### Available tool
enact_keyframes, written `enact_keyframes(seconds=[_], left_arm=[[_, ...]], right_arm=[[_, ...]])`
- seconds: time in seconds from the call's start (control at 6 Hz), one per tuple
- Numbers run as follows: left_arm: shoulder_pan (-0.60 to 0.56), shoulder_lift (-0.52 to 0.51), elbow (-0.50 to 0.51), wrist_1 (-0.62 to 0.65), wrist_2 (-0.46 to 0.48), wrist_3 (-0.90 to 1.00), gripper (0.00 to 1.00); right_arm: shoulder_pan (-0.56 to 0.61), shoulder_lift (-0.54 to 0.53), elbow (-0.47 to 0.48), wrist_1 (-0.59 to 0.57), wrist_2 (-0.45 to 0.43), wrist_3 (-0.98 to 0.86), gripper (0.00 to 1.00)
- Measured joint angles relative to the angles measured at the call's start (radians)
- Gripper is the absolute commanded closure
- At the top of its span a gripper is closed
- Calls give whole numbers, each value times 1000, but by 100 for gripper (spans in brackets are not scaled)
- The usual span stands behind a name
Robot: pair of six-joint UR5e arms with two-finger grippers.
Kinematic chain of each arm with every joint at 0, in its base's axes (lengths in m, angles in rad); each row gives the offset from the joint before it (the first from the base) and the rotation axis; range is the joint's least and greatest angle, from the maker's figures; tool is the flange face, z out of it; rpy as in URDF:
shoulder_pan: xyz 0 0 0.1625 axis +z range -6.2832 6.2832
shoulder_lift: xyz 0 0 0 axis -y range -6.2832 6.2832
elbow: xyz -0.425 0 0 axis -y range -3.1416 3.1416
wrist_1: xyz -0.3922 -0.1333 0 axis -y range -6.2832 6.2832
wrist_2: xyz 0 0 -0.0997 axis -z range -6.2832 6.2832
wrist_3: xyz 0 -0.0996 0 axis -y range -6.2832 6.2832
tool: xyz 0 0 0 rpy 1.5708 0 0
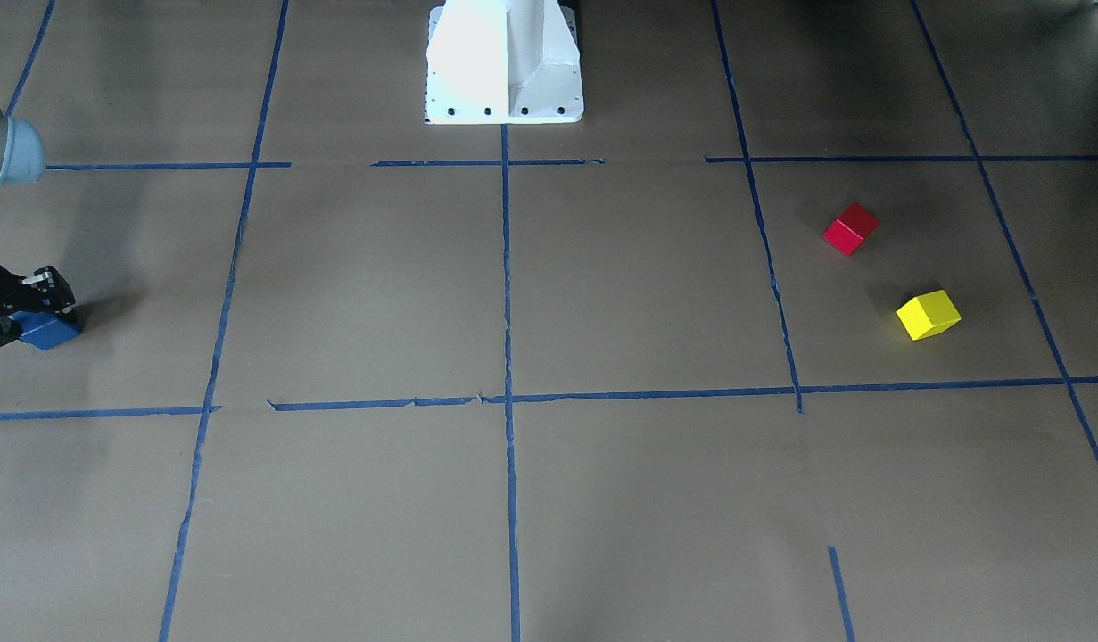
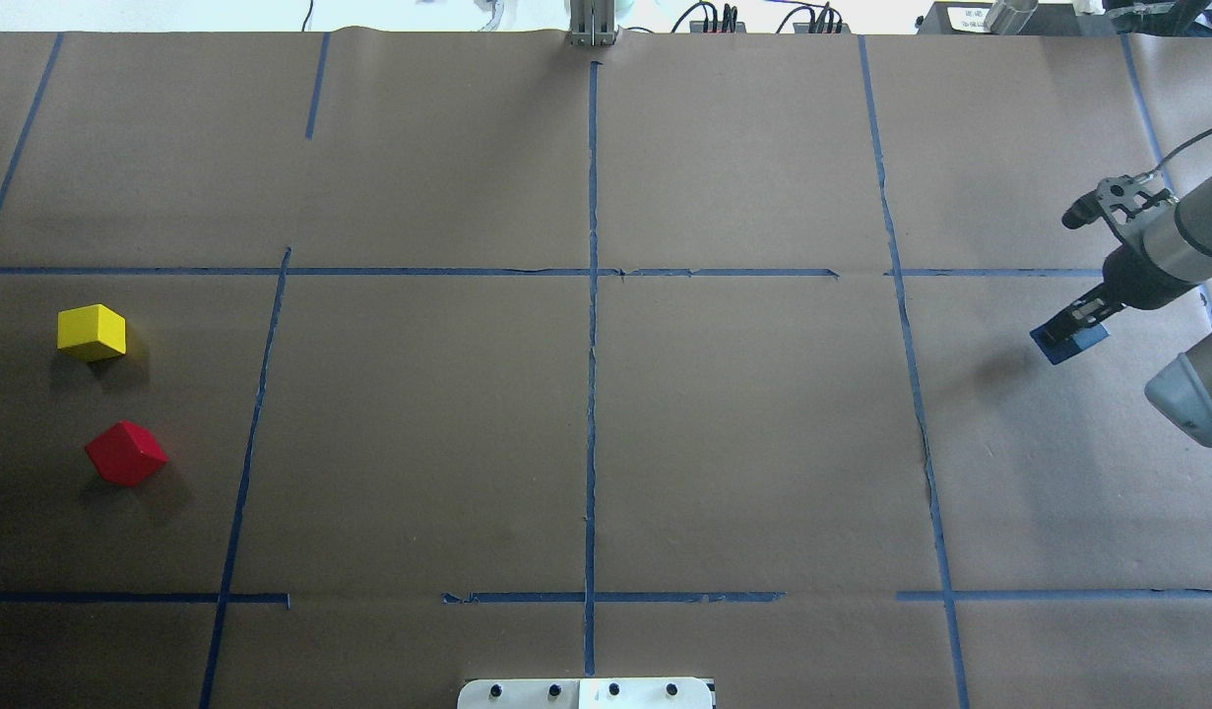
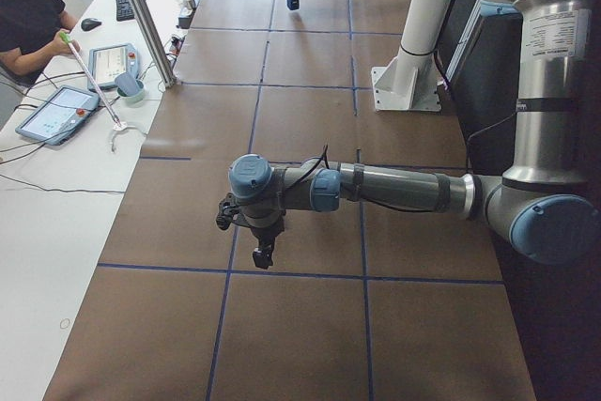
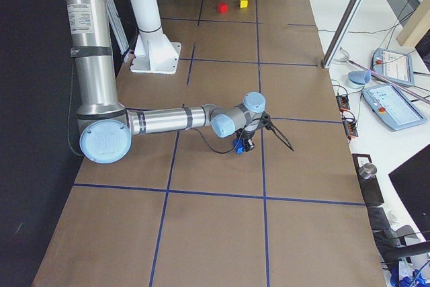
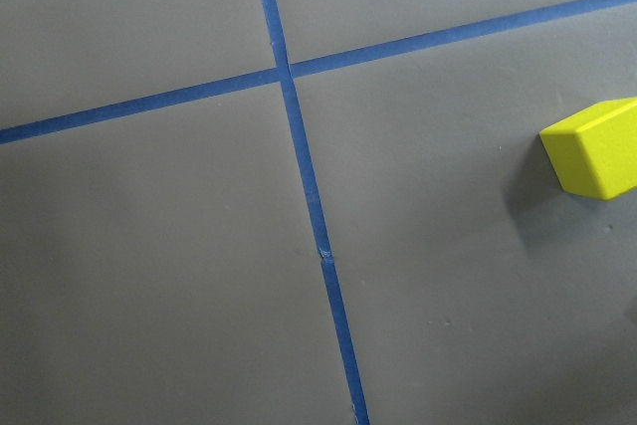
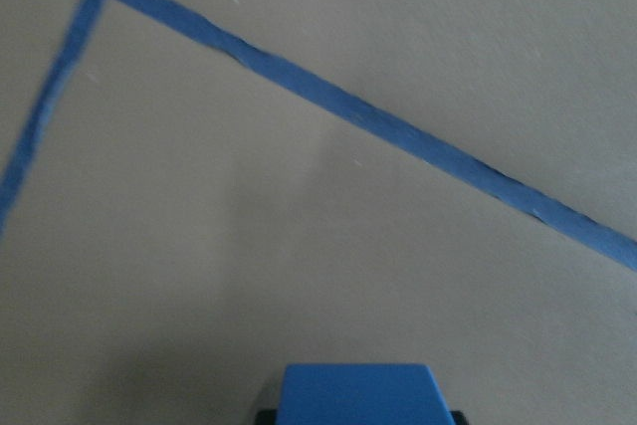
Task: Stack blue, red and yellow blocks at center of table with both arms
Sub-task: 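Lower the right gripper onto the blue cube and grasp it, then carry the blue cube with the right gripper to the table center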
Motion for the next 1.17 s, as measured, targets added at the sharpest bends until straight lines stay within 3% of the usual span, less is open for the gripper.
enact_keyframes(seconds=[0.17,0.5,0.83,1.17], left_arm=[[0,0,-3,0,0,0,0],[-1,0,-3,-1,-1,2,0],[-1,0,-6,-1,-4,2,0],[-1,-1,-8,-1,-4,2,0]], right_arm=[[-49,48,55,-10,6,158,100],[-247,234,123,-15,-44,674,100],[-416,509,6,-67,-196,1042,99],[-485,676,-124,-121,-289,1156,98]])
